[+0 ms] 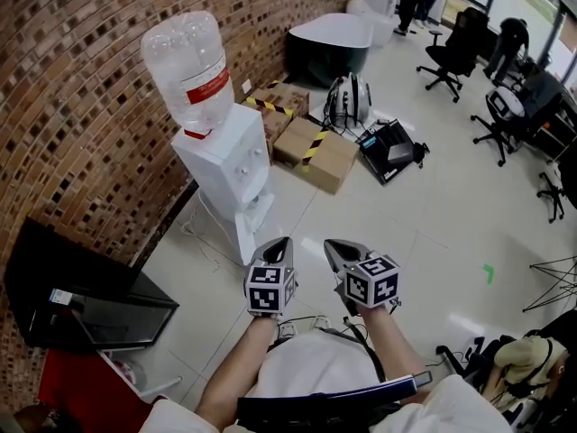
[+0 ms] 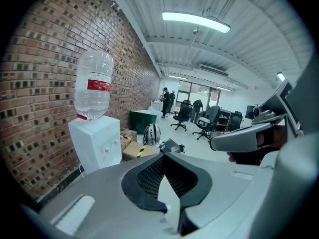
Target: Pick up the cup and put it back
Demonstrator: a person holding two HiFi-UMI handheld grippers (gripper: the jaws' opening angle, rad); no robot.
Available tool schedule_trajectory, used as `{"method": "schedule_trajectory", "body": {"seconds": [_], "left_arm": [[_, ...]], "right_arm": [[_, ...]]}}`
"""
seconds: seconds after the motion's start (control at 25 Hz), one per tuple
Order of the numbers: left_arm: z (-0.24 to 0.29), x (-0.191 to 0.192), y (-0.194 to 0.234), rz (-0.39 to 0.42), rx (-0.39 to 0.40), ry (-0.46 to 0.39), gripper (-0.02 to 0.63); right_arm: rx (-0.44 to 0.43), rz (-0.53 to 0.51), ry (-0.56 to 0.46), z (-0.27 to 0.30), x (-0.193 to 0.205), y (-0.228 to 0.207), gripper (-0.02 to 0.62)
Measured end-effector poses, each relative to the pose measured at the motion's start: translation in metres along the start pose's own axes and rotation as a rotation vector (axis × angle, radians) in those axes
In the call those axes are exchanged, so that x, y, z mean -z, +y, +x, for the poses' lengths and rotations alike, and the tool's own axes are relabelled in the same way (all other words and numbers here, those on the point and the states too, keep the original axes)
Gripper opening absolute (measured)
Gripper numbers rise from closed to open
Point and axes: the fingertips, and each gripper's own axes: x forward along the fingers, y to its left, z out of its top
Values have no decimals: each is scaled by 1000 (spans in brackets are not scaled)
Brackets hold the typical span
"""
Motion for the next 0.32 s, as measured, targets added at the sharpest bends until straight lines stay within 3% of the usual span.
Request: {"method": "schedule_trajectory", "body": {"seconds": [0.32], "left_arm": [[2, 0, 0, -2, -7, 1, 0]], "right_arm": [[2, 3, 7, 1, 1, -2, 8]]}}
